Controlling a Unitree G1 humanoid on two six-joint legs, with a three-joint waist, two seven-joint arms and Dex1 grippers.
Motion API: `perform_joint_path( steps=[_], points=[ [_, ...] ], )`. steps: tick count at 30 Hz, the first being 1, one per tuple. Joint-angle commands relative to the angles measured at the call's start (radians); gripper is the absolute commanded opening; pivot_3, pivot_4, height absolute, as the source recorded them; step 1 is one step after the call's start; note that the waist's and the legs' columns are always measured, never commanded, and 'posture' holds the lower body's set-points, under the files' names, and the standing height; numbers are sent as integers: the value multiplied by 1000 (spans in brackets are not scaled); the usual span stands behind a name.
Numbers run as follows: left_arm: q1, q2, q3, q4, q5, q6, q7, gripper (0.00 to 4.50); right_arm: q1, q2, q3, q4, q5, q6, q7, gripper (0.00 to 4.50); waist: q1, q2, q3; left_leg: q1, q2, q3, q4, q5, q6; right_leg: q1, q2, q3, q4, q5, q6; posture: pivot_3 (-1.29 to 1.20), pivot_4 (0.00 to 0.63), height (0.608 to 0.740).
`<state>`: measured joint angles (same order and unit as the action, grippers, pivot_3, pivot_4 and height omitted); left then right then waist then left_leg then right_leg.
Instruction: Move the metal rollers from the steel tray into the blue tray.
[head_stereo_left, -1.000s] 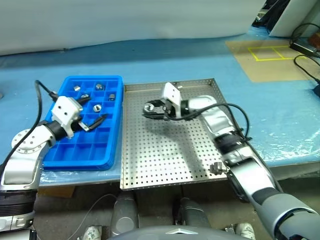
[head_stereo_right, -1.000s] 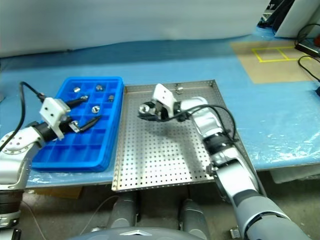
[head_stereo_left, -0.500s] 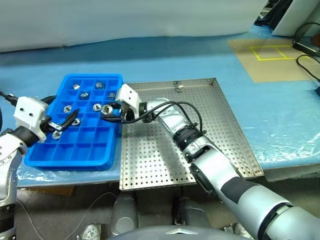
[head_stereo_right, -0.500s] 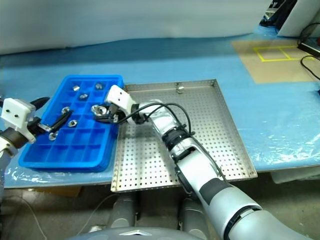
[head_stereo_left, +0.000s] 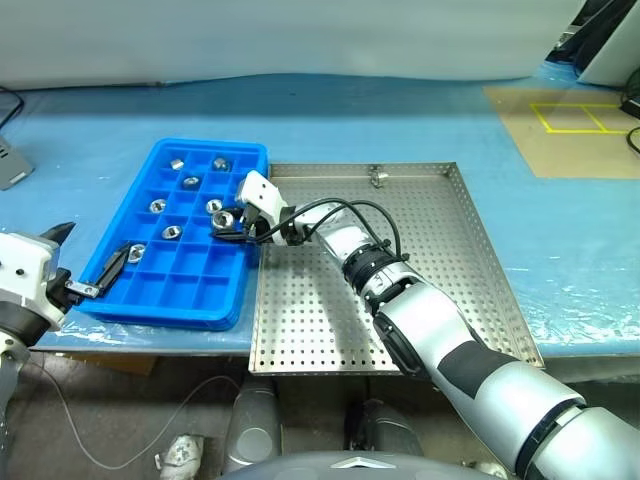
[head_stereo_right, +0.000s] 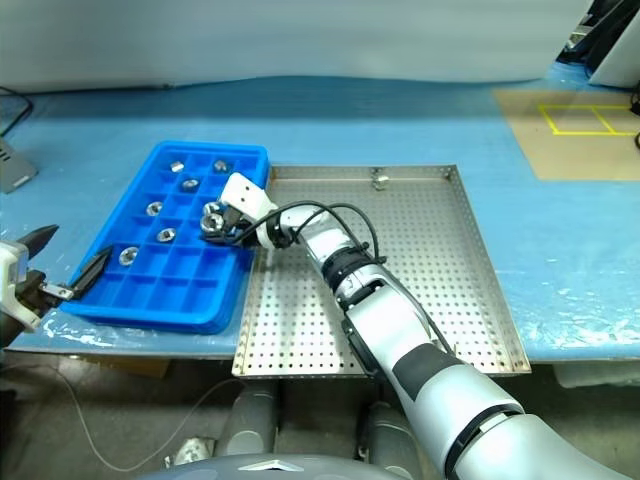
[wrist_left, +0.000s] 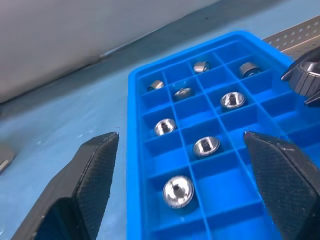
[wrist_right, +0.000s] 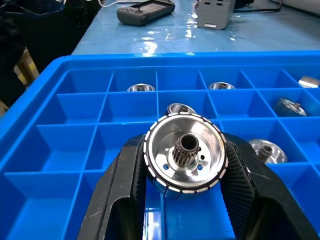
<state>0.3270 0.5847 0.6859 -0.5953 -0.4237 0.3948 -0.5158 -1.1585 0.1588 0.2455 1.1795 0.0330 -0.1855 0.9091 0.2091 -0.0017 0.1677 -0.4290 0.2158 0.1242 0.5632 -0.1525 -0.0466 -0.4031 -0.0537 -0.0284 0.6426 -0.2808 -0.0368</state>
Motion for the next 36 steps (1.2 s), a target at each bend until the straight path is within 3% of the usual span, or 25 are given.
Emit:
perform_joint_path(
  steps=[1, 20, 26, 32, 36],
  points=[
    [39, -19, 71, -87, -28, 17, 30, 4271, -80, 220, -18, -8, 16, -33, -2, 1658, 14, 0, 0, 0, 0, -1, 0, 0, 0, 0, 0, -1, 0, 0, 0, 617, 150, 740],
    [132, -92, 53, -195, -38, 32, 98, 4271, -68, 333, 32, 37, -18, -67, -53, 1658, 171, 7, 4, 3, 5, -2, -2, 0, -1, -2, 2, 4, 0, -1, 0, 685, 150, 740],
    [101, -68, 28, -169, -36, 36, 85, 4271, -72, 308, 33, 40, -23, -63, -54, 3610, 198, 7, 4, 3, 5, -3, -2, 0, -1, -2, 2, 5, 0, 0, 2, 633, 150, 740],
    [8, -18, -47, -92, -32, 32, 56, 4271, -77, 230, 5, -33, 15, -89, -32, 3610, 193, 9, 4, 4, 5, -3, -2, 1, -3, -2, 3, 6, 2, 1, 3, 531, 150, 740],
    [-116, 16, -167, -4, -24, 22, 19, 4271, -50, 104, -53, -184, 84, -43, -2, 3610, 180, 10, 5, 5, 5, -2, -1, 2, -4, -2, 4, 6, 4, 1, 3, 416, 150, 740]
  ],
)
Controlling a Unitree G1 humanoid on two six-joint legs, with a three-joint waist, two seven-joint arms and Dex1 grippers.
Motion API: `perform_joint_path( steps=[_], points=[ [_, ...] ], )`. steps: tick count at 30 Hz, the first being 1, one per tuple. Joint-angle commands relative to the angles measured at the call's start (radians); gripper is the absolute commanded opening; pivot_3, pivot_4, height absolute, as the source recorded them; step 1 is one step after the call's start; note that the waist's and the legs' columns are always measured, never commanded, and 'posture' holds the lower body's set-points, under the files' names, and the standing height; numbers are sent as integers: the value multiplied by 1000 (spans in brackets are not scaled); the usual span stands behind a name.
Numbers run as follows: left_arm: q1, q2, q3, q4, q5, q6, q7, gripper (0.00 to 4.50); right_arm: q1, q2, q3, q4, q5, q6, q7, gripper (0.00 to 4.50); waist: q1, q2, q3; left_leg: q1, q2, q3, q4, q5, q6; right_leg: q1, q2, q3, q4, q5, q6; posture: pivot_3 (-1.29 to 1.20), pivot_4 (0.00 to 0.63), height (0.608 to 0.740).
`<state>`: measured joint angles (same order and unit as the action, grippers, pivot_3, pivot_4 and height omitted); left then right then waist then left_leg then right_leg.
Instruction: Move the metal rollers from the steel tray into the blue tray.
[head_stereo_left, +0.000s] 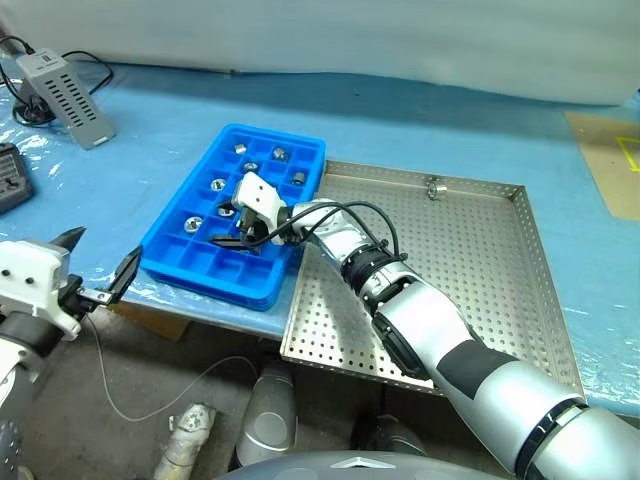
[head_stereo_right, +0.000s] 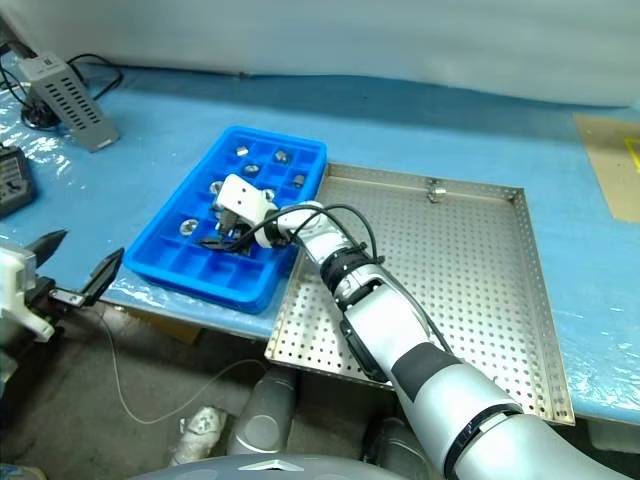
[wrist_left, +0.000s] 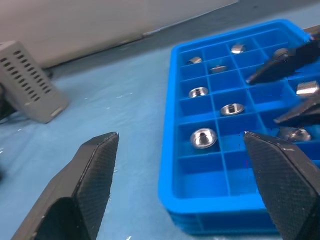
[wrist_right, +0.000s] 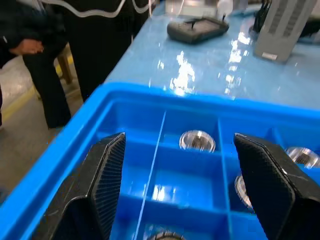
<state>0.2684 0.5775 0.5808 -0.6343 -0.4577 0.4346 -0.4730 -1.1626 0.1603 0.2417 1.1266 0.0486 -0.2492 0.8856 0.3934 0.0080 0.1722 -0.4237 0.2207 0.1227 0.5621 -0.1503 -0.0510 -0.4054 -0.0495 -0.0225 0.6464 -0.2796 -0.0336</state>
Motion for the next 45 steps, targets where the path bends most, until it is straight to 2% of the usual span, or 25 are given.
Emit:
perform_joint_path(
  steps=[1, 7, 10, 12, 15, 18, 23, 27, 31, 39, 41, 45],
  points=[
    [-83, 26, -84, 54, 13, -22, -30, 4271, -33, 75, -60, -170, 81, 42, 26, 3610, -13, 0, 0, 0, 0, 0, 1, 0, 0, 0, 1, 0, 1, 0, 0, 395, 150, 740],
    [-290, 31, -276, 253, 64, -92, -123, 4271, 136, -163, -108, -515, 96, 232, 13, 3610, -85, -2, -2, 3, -1, 0, 3, 5, -8, 3, 3, 0, 6, 1, 0, 193, 150, 740],
    [-454, 11, -392, 407, 90, -140, -200, 4271, 238, -278, -121, -703, 85, 338, -33, 3610, -122, -2, -2, 3, -1, 1, 7, 6, -10, 7, 3, 0, 7, 3, 3, 71, 150, 740],
    [-539, -7, -455, 488, 102, -170, -253, 4271, 296, -336, -139, -817, 87, 408, -75, 3610, -163, -2, -2, 2, -2, 1, 10, 8, -12, 7, 3, 0, 8, 5, 3, 6, 150, 740],
    [-616, -31, -527, 562, 105, -199, -336, 4271, 380, -406, -167, -977, 90, 509, -134, 3610, -238, -3, -2, 3, -3, 2, 10, 9, -13, 6, 2, 2, 7, 9, 2, -71, 150, 740],
    [-682, -69, -595, 635, 116, -258, -416, 4271, 475, -466, -200, -1137, 98, 615, -183, 3610, -291, -3, -2, 5, -3, 2, 8, 9, -13, 6, 3, 1, 8, 9, 1, -136, 150, 740],
    [-810, -147, -653, 836, 185, -382, -437, 4271, 561, -501, -228, -1252, 90, 698, -261, 3610, -350, -3, -2, 7, -2, 3, 4, 9, -12, 7, 6, 3, 7, 9, 0, -211, 150, 740],
    [-918, -211, -656, 1005, 245, -475, -388, 4271, 543, -470, -239, -1176, 45, 655, -377, 3610, -364, -3, -2, 11, -2, 4, 6, 9, -12, 11, 5, 3, 6, 10, -1, -235, 150, 740],
    [-933, -238, -654, 1041, 265, -512, -373, 4271, 460, -398, -262, -985, 48, 596, -466, 3610, -377, -3, -2, 20, -1, 7, 4, 9, -11, 19, 5, 6, 2, 10, -3, -222, 150, 740],
    [-851, -209, -617, 926, 272, -480, -314, 4271, 73, -292, -291, -205, 12, 278, -595, 3610, -376, -2, -2, 18, 1, 17, 4, 6, -4, 13, 5, 10, 4, 9, -5, -98, 150, 740],
    [-828, -196, -599, 890, 269, -457, -283, 4271, -15, -274, -315, -50, 19, 238, -625, 3610, -372, -2, -2, 14, 1, 18, 5, 5, -2, 10, 4, 10, 4, 10, -4, -80, 150, 740],
    [-787, -177, -574, 831, 277, -414, -224, 4271, -97, -254, -352, 122, 18, 209, -687, 3610, -353, -2, -2, 7, 3, 18, 6, 6, 3, 3, 5, 7, 4, 9, -5, -13, 150, 740]
  ],
)
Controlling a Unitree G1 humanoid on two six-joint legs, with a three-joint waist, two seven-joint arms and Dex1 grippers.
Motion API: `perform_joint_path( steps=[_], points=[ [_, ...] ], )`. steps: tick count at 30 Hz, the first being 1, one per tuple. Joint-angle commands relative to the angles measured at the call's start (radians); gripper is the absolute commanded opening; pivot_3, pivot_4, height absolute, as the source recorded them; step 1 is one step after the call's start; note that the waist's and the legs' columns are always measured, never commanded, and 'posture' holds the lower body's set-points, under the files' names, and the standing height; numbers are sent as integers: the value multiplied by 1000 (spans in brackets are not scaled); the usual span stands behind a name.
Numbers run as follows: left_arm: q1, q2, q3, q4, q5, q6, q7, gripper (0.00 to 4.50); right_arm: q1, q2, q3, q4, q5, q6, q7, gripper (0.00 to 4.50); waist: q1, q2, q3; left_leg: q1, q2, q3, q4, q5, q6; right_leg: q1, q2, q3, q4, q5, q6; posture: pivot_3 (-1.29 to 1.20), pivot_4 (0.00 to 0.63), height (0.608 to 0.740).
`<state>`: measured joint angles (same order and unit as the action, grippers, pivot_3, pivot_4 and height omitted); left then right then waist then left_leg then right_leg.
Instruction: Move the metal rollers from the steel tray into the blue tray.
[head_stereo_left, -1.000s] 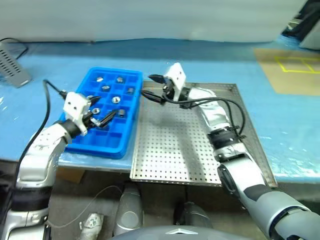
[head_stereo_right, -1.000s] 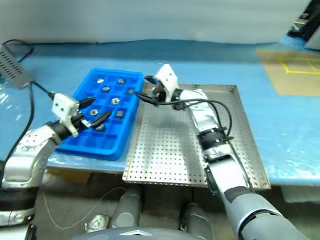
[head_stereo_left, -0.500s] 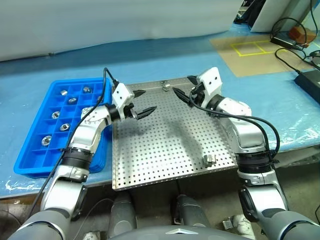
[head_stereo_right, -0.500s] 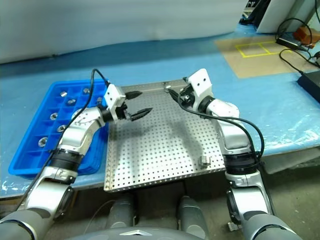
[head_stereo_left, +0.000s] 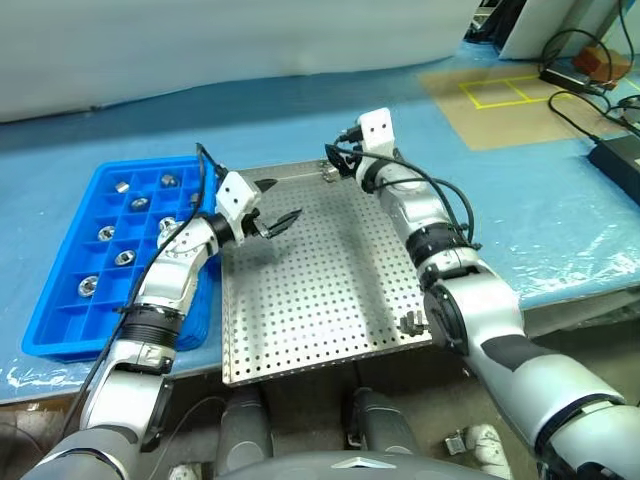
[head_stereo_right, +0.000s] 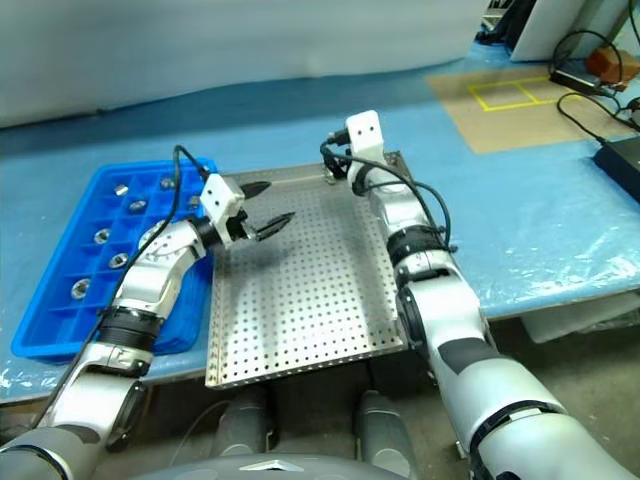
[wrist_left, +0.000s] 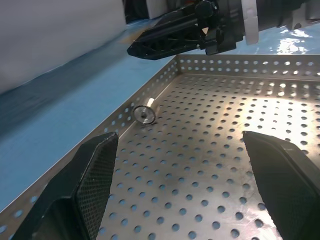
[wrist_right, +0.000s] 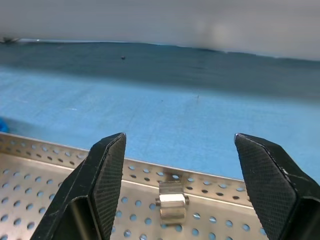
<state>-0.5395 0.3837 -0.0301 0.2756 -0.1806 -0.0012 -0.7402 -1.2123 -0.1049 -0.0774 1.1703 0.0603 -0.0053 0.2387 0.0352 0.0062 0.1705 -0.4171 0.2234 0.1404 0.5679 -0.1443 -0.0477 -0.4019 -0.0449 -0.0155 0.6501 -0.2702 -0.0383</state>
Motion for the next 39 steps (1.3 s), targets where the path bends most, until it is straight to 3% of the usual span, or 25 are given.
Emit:
perform_joint_path(
  steps=[1, 16, 25, 28, 31, 33, 35, 39],
  points=[
    [36, 19, 40, -103, -2, 34, 54, 4271, -56, 17, -40, 101, 5, -35, -46, 3610, 10, 0, 0, -1, 0, 0, 0, -1, 1, 0, 0, -1, 0, 0, 0, -13, 150, 740],
    [143, 37, 63, -301, -6, 142, 136, 4271, -37, 66, -43, 173, -76, -31, -135, 3610, 59, 1, 0, -2, 1, 0, 4, 0, -5, -1, -3, -4, 6, -3, -4, 87, 150, 740],
    [167, 38, 59, -340, -3, 166, 152, 4271, -48, 67, -46, 160, -83, -42, -106, 3610, 61, 1, 0, -4, 1, 0, 3, 0, -4, -4, -3, -5, 5, -1, -1, 108, 150, 740],
    [170, 37, 63, -357, -8, 179, 156, 4271, -66, 51, -29, 120, -72, -18, 41, 3610, 61, 1, 0, -4, 1, 0, 3, 0, -4, -4, -3, -4, 5, -1, -1, 105, 150, 740],
    [199, 40, 68, -377, -18, 187, 149, 4271, 52, -45, 56, -231, 9, 112, 519, 3610, 66, 1, 1, -6, 1, 0, 3, 0, -4, -4, -3, -5, 5, 0, 0, 83, 150, 740],
    [220, 36, 68, -371, -20, 184, 147, 4271, 213, -184, 121, -623, 116, 299, 776, 3610, 80, 1, 1, -8, 1, -1, 3, -1, -3, -4, -3, -6, 2, 0, 1, 58, 150, 740],
    [232, 28, 62, -364, -23, 182, 145, 4271, 332, -318, 172, -879, 163, 417, 916, 3610, 95, 0, 1, -8, 1, -2, 4, -2, -1, 0, -3, -8, -2, 1, 3, 34, 150, 740],
    [249, 13, 39, -381, -39, 187, 123, 4271, 478, -505, 226, -1134, 195, 525, 1026, 3610, 93, 0, 1, -7, 0, -2, 4, -3, 0, 3, -3, -6, -8, 4, 7, 7, 150, 740]
  ],
)
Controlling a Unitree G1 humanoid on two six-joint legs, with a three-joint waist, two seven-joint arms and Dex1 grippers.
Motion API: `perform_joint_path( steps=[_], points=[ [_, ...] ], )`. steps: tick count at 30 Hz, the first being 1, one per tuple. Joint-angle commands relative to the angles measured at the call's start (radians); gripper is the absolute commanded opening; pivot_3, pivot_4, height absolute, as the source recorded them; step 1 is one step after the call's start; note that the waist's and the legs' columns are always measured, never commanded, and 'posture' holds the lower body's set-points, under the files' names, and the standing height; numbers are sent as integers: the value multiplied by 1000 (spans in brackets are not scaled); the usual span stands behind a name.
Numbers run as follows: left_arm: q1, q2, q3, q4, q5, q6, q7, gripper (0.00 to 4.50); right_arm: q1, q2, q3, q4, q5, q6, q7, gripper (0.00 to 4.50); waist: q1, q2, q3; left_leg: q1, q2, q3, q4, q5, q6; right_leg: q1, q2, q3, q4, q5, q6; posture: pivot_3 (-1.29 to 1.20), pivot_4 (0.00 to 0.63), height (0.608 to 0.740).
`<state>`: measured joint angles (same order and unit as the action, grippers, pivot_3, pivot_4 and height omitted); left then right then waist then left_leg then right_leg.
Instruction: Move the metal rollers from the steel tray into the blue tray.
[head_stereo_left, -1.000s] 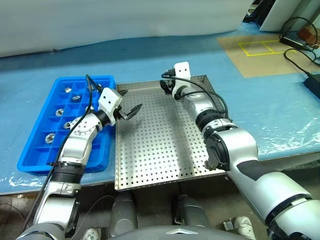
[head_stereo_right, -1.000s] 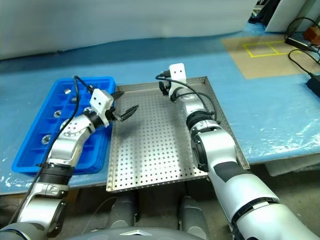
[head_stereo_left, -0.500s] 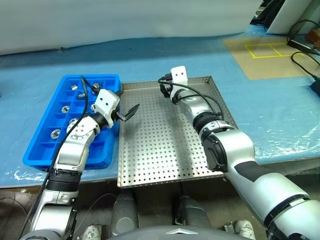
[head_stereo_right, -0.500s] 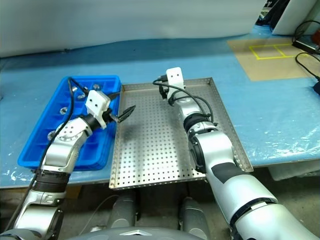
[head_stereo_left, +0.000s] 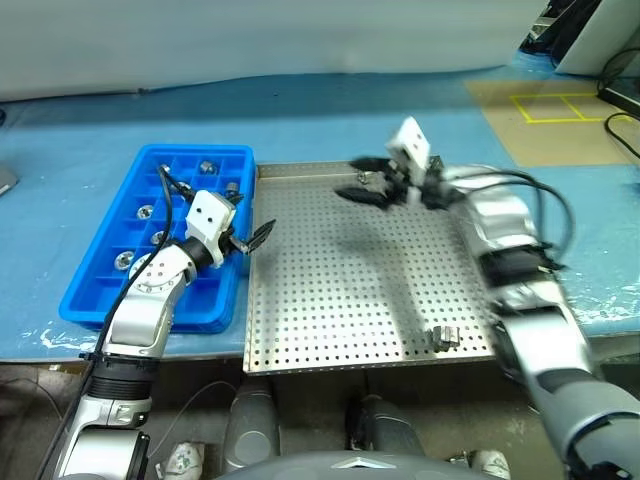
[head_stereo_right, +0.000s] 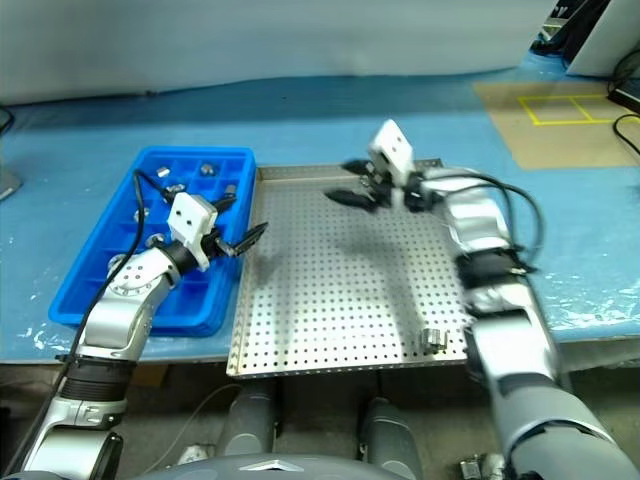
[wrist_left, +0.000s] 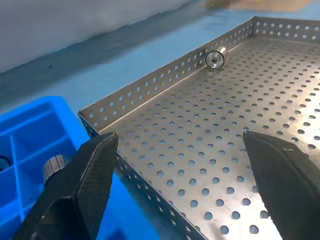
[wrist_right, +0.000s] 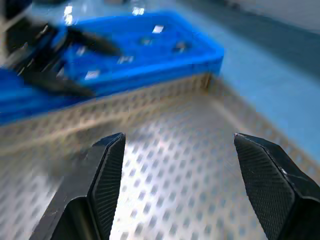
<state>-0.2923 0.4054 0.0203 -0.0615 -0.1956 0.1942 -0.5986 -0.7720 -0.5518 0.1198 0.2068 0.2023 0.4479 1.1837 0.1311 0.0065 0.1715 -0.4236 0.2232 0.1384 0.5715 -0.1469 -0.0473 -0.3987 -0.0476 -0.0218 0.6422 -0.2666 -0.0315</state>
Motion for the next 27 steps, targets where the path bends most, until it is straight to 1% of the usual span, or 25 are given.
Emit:
perform_joint_path(
  steps=[1, 3, 6, 7, 10, 13, 15, 16, 17, 19, 22, 25, 27],
  points=[
    [14, -7, -18, -61, -42, -4, -42, 4271, 73, -95, 28, -224, 69, 104, 99, 3610, -8, 0, 0, 2, 0, 0, 0, 0, 0, 1, 0, 0, 0, 0, 0, -5, 150, 740],
    [53, 18, -37, -125, -85, 9, -117, 4271, 132, -148, 18, -301, 87, 144, 104, 3610, -16, 0, 0, 6, 0, 0, -2, 1, -2, 1, 1, 3, 1, 0, 0, -28, 150, 740],
    [86, 49, -49, -205, -141, 39, -187, 4271, 182, -183, -11, -369, 103, 193, 57, 3610, -33, 0, 0, 16, 0, 8, -8, 2, -3, 5, 1, 9, 0, -1, -2, -42, 150, 740],
    [83, 65, -63, -216, -149, 44, -218, 4271, 196, -192, -25, -389, 115, 216, 43, 3610, -35, 0, 0, 17, 0, 9, -9, 3, -4, 5, 1, 11, 0, -3, -5, -46, 150, 740],
    [85, 118, -113, -231, -148, 40, -312, 4271, 239, -216, -75, -461, 156, 290, -3, 3610, -37, 0, 0, 20, 0, 11, -10, 3, -4, 5, 1, 15, 0, -3, -6, -80, 150, 740],
    [51, 166, -198, -146, -91, -79, -451, 4271, 293, -251, -159, -522, 196, 360, -60, 3610, -37, 0, 0, 21, -1, 14, -10, 3, -3, 5, 1, 18, 0, -3, -5, -148, 150, 740],
    [11, 170, -239, -66, -64, -180, -530, 4271, 336, -268, -219, -572, 223, 410, -105, 3610, -35, 1, 0, 20, -2, 15, -9, 2, -1, 5, 1, 19, -1, -3, -5, -196, 150, 740],
    [-3, 167, -249, -37, -58, -216, -552, 4271, 350, -273, -235, -590, 233, 425, -122, 3610, -37, 1, 0, 20, -2, 15, -9, 2, 0, 5, 1, 19, -2, -3, -5, -196, 150, 740],
    [-44, 145, -268, 27, -39, -267, -570, 4271, 382, -279, -264, -634, 251, 451, -143, 3610, -42, 1, 0, 21, -1, 17, -9, 2, 0, 5, 1, 20, -2, -3, -5, -258, 150, 740],
    [-118, 100, -307, 145, -4, -355, -606, 4271, 441, -290, -315, -714, 295, 508, -172, 3610, -42, 1, -1, 21, -2, 17, -9, 2, 0, 5, 1, 21, -2, -1, -2, -302, 150, 740],
    [-201, 34, -343, 283, 36, -460, -632, 4271, 552, -341, -380, -820, 364, 583, -164, 3610, -56, 2, -1, 22, -1, 18, -9, 1, 1, 5, 1, 22, -2, -1, -2, -345, 150, 740],
    [-252, -26, -345, 346, 33, -482, -632, 4271, 670, -415, -436, -885, 416, 598, -121, 3610, -72, 2, -1, 24, -2, 20, -8, 0, 3, 7, 1, 24, -3, -1, -1, -364, 150, 740],
    [-253, -43, -340, 348, 26, -474, -631, 4271, 683, -442, -437, -899, 441, 588, -118, 3610, -94, 2, -1, 25, -1, 21, -8, -1, 4, 8, 1, 24, -4, -1, -2, -358, 150, 740]
  ],
)
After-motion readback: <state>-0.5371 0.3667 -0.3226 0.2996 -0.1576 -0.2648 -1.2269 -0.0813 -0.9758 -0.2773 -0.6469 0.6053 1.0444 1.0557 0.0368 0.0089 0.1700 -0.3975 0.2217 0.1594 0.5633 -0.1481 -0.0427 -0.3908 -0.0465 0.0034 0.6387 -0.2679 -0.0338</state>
